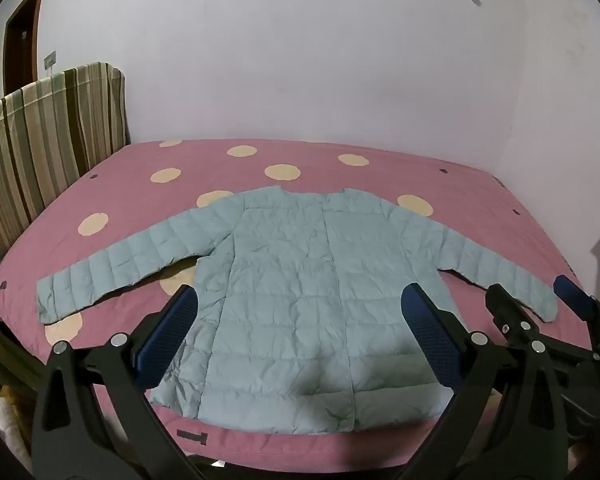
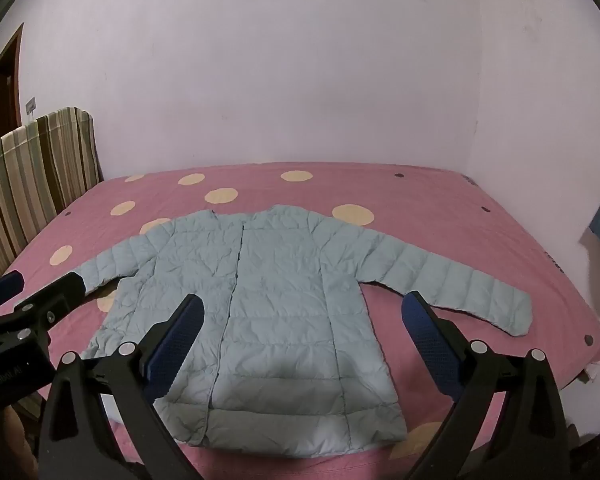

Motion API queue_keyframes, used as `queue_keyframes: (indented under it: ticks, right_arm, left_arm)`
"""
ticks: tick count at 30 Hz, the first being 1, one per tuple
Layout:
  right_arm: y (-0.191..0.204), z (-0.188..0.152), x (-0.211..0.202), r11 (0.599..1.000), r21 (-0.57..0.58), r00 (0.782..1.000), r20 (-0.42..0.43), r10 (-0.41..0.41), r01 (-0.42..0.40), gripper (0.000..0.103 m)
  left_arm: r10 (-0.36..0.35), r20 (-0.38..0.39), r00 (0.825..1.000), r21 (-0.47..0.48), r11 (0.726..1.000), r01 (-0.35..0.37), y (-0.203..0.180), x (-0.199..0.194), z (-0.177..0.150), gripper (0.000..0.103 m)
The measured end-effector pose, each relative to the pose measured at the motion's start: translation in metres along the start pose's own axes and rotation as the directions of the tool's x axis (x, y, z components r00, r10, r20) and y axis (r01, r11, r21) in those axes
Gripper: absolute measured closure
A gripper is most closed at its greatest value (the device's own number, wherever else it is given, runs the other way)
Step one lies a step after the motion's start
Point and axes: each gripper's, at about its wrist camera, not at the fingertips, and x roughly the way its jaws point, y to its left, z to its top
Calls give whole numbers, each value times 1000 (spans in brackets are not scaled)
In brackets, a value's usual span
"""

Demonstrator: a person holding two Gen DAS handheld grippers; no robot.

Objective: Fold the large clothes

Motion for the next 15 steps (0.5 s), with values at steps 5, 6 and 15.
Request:
queue_keyframes:
  ticks: [5,6,15]
  right_arm:
    - [0,0,0,1000,-7,1000,-2,-6,6,5]
    - [0,0,0,1000,-6,1000,-1,-6,6,5]
    - [1,0,0,1000,-8,1000,0,-6,6,5]
  left_arm:
    - [-6,-3,1000,2,1000,6,0,0,1,2]
    - [-5,-2,1000,4,1000,5,0,1,1,2]
    - [2,6,1000,-4,1000,-2,1,-1,0,2]
